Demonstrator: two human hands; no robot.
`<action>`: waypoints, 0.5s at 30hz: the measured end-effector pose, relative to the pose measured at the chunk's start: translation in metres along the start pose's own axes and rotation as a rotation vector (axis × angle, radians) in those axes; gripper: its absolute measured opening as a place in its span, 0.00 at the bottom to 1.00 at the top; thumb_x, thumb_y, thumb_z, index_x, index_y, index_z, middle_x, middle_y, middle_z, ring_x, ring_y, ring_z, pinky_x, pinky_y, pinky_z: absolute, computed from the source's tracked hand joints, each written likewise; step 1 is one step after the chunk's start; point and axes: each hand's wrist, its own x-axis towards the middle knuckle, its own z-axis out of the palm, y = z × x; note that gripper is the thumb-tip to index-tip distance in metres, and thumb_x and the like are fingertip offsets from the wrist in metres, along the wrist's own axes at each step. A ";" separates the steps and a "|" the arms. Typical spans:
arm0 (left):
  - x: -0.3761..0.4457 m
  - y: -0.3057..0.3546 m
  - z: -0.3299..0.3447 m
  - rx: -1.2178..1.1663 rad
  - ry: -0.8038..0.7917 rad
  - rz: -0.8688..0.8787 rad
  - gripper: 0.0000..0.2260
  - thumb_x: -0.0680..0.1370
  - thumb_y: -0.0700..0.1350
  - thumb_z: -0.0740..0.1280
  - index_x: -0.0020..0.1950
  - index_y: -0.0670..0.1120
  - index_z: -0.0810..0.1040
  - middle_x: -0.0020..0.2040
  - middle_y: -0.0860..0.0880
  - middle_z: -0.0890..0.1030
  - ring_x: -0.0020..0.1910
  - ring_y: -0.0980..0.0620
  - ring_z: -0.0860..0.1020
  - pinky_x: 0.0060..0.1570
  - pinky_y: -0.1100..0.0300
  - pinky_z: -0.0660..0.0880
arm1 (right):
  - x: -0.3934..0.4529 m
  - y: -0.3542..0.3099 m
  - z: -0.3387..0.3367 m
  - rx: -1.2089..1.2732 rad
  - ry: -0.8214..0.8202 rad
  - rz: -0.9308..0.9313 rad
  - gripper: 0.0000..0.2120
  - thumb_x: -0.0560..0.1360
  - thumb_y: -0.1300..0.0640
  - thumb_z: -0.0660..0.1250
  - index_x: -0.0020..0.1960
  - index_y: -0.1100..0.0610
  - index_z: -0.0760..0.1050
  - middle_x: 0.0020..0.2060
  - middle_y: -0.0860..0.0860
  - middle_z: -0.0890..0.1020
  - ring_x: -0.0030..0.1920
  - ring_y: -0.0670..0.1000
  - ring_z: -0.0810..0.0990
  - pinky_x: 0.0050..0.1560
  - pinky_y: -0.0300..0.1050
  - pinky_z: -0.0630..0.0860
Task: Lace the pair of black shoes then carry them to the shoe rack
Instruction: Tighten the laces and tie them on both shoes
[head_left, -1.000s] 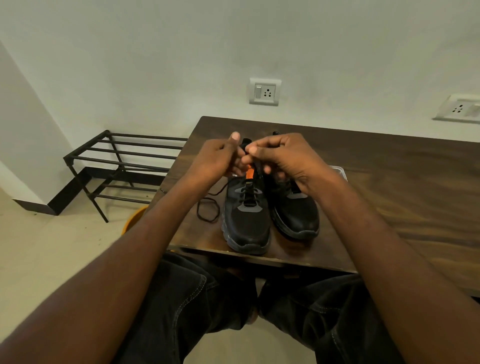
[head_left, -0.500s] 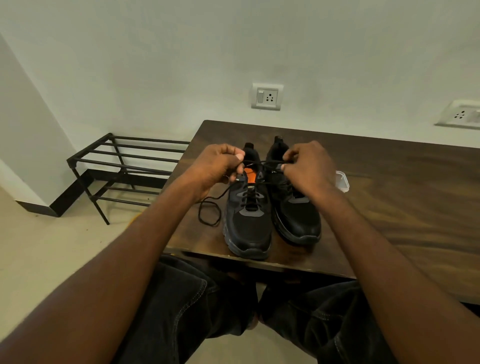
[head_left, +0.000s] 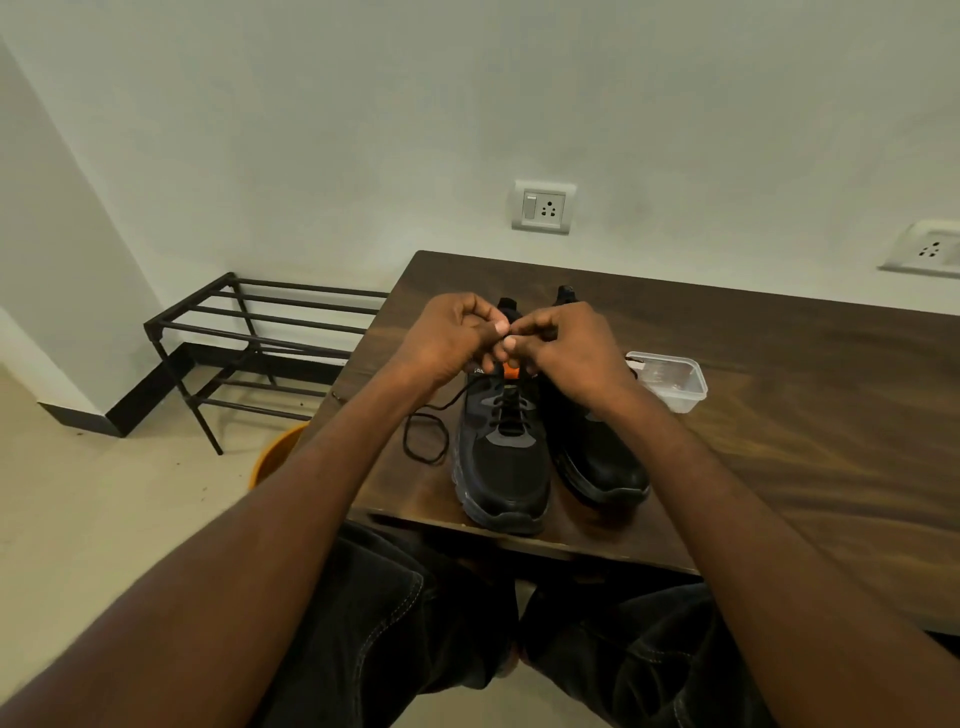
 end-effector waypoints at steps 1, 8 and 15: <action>0.001 -0.001 0.001 0.013 0.004 0.007 0.04 0.83 0.39 0.66 0.53 0.39 0.79 0.35 0.46 0.84 0.29 0.55 0.79 0.28 0.67 0.72 | 0.001 0.000 0.002 -0.015 0.029 -0.002 0.04 0.79 0.57 0.73 0.52 0.50 0.86 0.36 0.46 0.87 0.36 0.42 0.85 0.44 0.42 0.83; 0.018 -0.031 0.001 0.634 -0.025 0.095 0.16 0.80 0.36 0.68 0.62 0.53 0.83 0.55 0.47 0.75 0.54 0.50 0.76 0.56 0.55 0.75 | 0.010 0.015 0.012 -0.257 0.127 0.040 0.08 0.79 0.54 0.72 0.53 0.45 0.87 0.46 0.44 0.88 0.45 0.43 0.83 0.54 0.48 0.83; 0.023 -0.037 -0.005 0.540 -0.036 0.062 0.08 0.77 0.37 0.73 0.51 0.50 0.85 0.48 0.56 0.81 0.47 0.60 0.78 0.43 0.69 0.70 | 0.009 0.019 0.020 -0.411 0.090 0.043 0.10 0.78 0.52 0.71 0.57 0.45 0.87 0.49 0.45 0.87 0.48 0.47 0.83 0.52 0.51 0.83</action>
